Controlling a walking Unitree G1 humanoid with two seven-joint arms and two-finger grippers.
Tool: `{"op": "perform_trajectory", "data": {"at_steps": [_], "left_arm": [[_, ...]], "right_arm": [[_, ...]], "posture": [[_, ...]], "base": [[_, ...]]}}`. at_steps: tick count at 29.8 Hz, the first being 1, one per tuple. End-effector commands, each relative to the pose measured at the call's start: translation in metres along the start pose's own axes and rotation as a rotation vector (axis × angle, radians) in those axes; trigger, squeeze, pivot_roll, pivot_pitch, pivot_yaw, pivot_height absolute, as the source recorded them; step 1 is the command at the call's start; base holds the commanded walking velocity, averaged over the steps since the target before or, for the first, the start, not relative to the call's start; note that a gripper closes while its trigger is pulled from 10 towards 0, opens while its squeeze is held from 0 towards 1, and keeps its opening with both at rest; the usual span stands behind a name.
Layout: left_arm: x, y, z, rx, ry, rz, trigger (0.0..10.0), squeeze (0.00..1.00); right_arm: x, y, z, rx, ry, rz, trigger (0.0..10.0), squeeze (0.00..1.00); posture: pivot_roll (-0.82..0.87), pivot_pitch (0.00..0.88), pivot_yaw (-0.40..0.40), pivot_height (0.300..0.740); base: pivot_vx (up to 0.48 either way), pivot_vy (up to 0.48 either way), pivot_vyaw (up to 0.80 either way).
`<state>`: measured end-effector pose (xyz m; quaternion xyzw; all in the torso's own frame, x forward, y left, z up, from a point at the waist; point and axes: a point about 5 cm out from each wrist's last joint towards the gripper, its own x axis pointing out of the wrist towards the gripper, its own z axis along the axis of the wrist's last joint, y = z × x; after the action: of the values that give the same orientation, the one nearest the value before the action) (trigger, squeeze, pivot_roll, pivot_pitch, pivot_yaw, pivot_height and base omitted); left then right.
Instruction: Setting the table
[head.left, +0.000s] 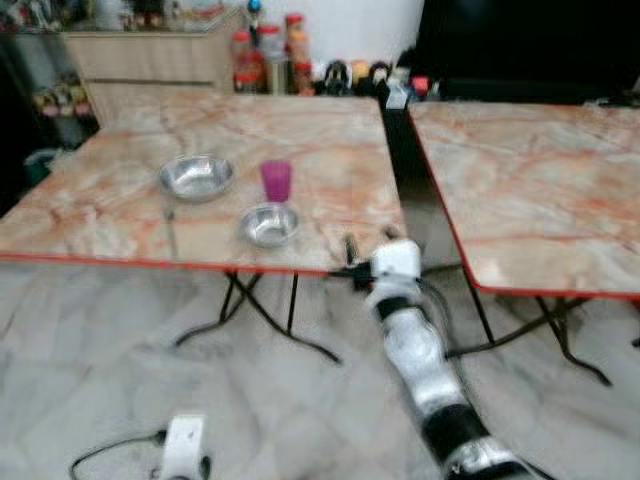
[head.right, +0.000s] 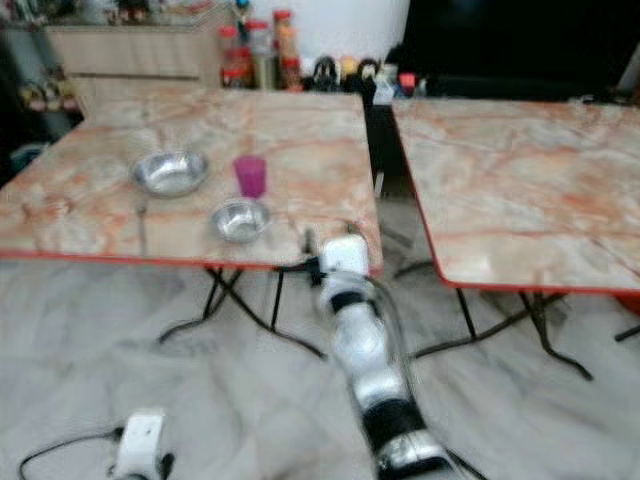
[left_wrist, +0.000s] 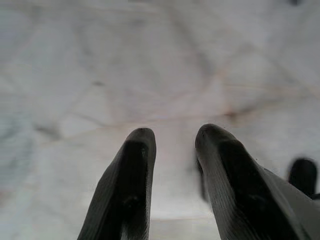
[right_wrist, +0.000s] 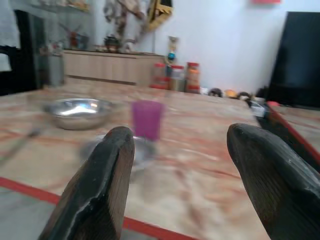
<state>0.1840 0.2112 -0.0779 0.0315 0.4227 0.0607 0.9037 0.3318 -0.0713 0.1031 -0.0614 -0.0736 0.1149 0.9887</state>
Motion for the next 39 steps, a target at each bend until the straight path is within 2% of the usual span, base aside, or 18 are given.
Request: {"op": "perform_trajectory", "data": {"at_steps": [1, 14, 15, 19, 20, 23, 26, 30, 34, 36, 37, 38, 39], "left_arm": [[0.001, -0.007, 0.002, -0.007, -0.003, -0.016, 10.0, 0.00], [0.002, -0.006, 0.005, -0.006, -0.012, -0.013, 10.0, 0.00], [0.001, -0.007, 0.005, -0.010, -0.010, -0.012, 10.0, 0.00], [0.001, -0.007, 0.003, -0.012, -0.008, -0.011, 10.0, 0.00], [0.001, -0.007, 0.003, -0.013, -0.007, -0.011, 10.0, 0.00], [0.001, -0.007, 0.004, -0.011, -0.009, -0.010, 10.0, 0.00], [0.002, -0.008, 0.008, -0.002, -0.021, -0.002, 10.0, 0.00], [0.002, -0.008, 0.010, 0.008, -0.026, -0.001, 10.0, 0.00], [0.002, -0.008, 0.011, 0.019, -0.033, -0.001, 10.0, 0.00], [0.002, -0.008, 0.011, 0.021, -0.037, 0.000, 10.0, 0.00], [0.002, -0.008, 0.011, 0.021, -0.037, 0.000, 10.0, 0.00], [0.002, -0.007, 0.010, 0.011, -0.031, -0.004, 10.0, 0.00], [0.002, -0.007, 0.010, 0.011, -0.031, -0.004, 10.0, 0.00]], "right_arm": [[-0.004, -0.013, -0.010, -0.018, 0.038, -0.030, 10.0, 0.00], [-0.020, -0.020, -0.042, -0.018, 0.183, -0.039, 10.0, 0.00], [-0.026, -0.024, -0.052, -0.010, 0.234, -0.049, 10.0, 0.00], [-0.036, -0.031, -0.065, -0.010, 0.301, -0.071, 10.0, 0.00], [-0.043, -0.036, -0.074, -0.020, 0.351, -0.088, 10.0, 0.00], [-0.051, -0.042, -0.083, -0.034, 0.404, -0.106, 10.0, 0.00], [-0.070, -0.050, -0.102, -0.057, 0.528, -0.127, 10.0, 0.00], [-0.086, -0.055, -0.115, -0.030, 0.621, -0.153, 10.0, 0.00], [-0.120, -0.062, -0.139, 0.025, 0.799, -0.209, 10.0, 0.00], [-0.131, -0.064, -0.144, 0.048, 0.847, -0.231, 10.0, 0.00], [-0.131, -0.064, -0.144, 0.048, 0.847, -0.231, 10.0, 0.00], [-0.142, -0.065, -0.150, 0.097, 0.891, -0.259, 10.0, 0.00], [-0.142, -0.065, -0.150, 0.097, 0.891, -0.259, 10.0, 0.00]], "posture": [[0.00, 0.000, 0.017, 0.740], [0.02, 0.000, 0.007, 0.740], [0.02, 0.000, 0.007, 0.740], [0.02, 0.000, 0.007, 0.740], [0.02, 0.000, 0.007, 0.740], [0.02, 0.000, 0.006, 0.740], [0.02, 0.000, 0.002, 0.740], [0.01, 0.000, 0.008, 0.740], [0.02, 0.000, 0.010, 0.740], [0.02, 0.000, 0.010, 0.740], [0.02, 0.000, 0.010, 0.740], [0.03, 0.000, 0.011, 0.740], [0.03, 0.000, 0.011, 0.740]], "base": [[0.000, 0.480, 0.00], [0.000, 0.480, 0.00], [0.000, 0.480, 0.00], [0.000, 0.480, 0.00], [0.000, 0.480, 0.00], [0.000, 0.452, 0.00], [0.000, 0.107, 0.00], [0.000, 0.000, 0.00], [0.000, 0.000, 0.00], [0.000, 0.000, 0.00], [0.000, 0.000, 0.00], [0.000, 0.000, 0.00], [0.000, 0.000, 0.00]]}}
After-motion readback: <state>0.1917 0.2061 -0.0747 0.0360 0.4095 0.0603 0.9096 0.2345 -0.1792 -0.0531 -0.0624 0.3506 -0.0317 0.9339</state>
